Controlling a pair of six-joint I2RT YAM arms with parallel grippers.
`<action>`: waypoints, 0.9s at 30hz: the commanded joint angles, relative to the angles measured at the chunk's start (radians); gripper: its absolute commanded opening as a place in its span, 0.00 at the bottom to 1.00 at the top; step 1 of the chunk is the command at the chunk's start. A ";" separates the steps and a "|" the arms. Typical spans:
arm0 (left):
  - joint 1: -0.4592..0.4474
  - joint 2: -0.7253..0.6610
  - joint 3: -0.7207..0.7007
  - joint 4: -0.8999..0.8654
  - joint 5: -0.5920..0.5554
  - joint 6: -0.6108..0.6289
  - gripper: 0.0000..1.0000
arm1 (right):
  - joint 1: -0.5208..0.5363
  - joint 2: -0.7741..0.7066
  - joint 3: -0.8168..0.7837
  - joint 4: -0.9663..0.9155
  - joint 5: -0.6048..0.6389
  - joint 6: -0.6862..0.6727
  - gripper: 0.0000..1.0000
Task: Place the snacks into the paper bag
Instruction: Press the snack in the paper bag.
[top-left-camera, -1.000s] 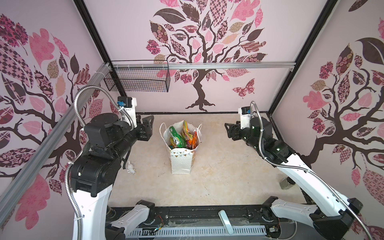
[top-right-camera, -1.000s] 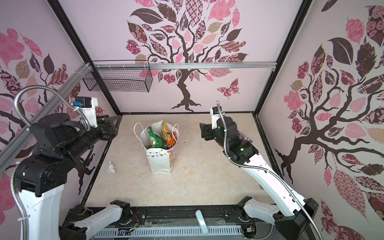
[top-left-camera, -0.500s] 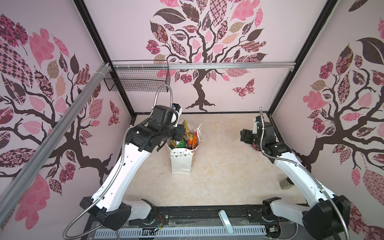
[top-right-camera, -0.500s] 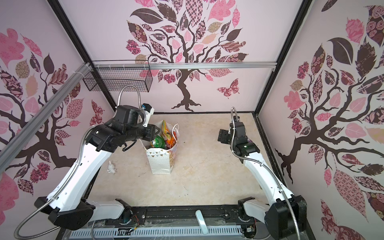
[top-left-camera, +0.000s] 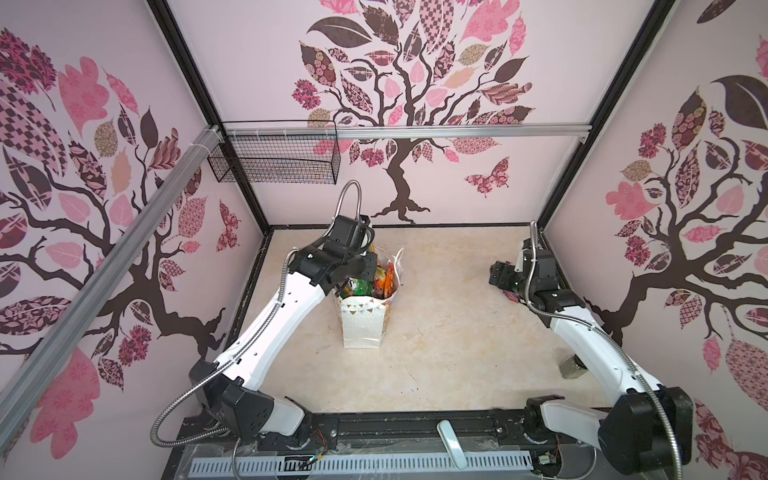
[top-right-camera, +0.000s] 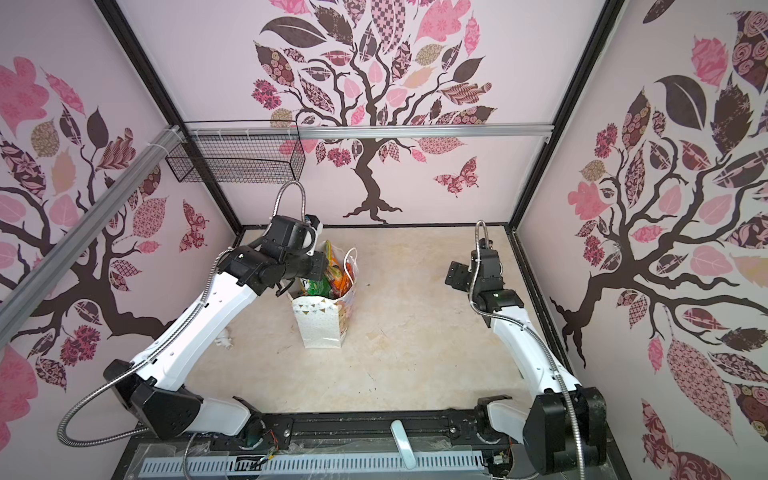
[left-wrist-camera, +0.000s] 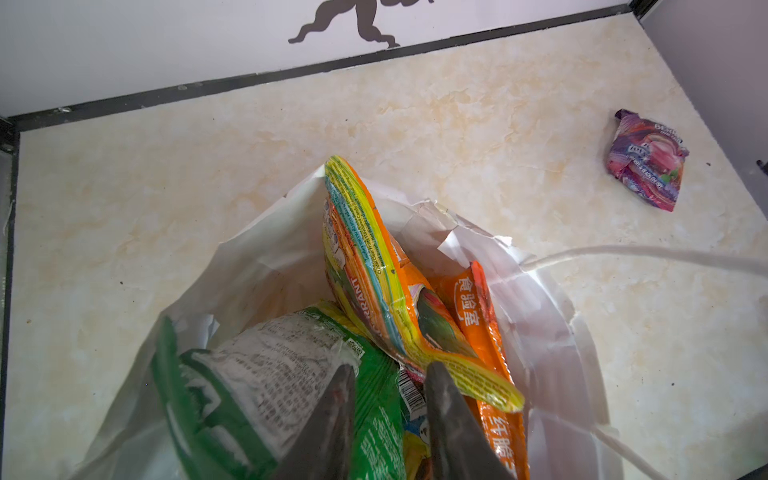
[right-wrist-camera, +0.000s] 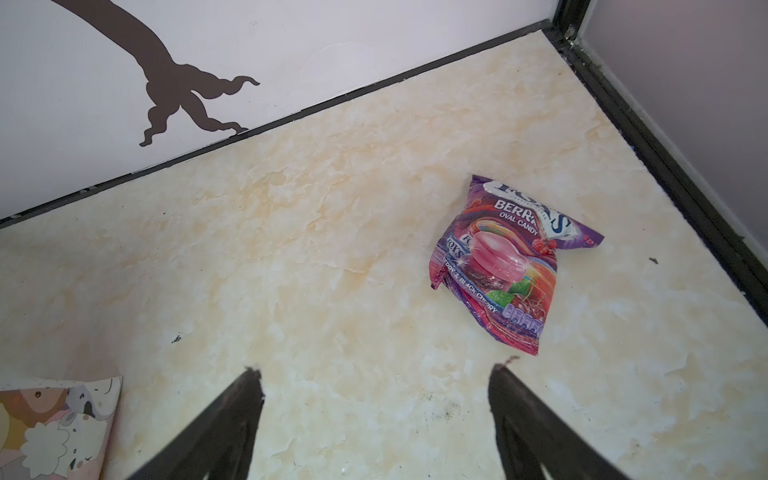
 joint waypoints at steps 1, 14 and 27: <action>-0.003 -0.010 -0.078 0.101 0.003 -0.031 0.32 | -0.023 0.047 0.001 0.029 -0.002 -0.002 0.88; 0.009 -0.048 -0.334 0.295 0.016 -0.106 0.24 | -0.127 0.211 0.024 0.075 0.085 0.008 0.90; 0.068 -0.209 -0.160 0.153 0.012 -0.050 0.51 | -0.382 0.352 -0.027 0.246 -0.173 0.101 0.89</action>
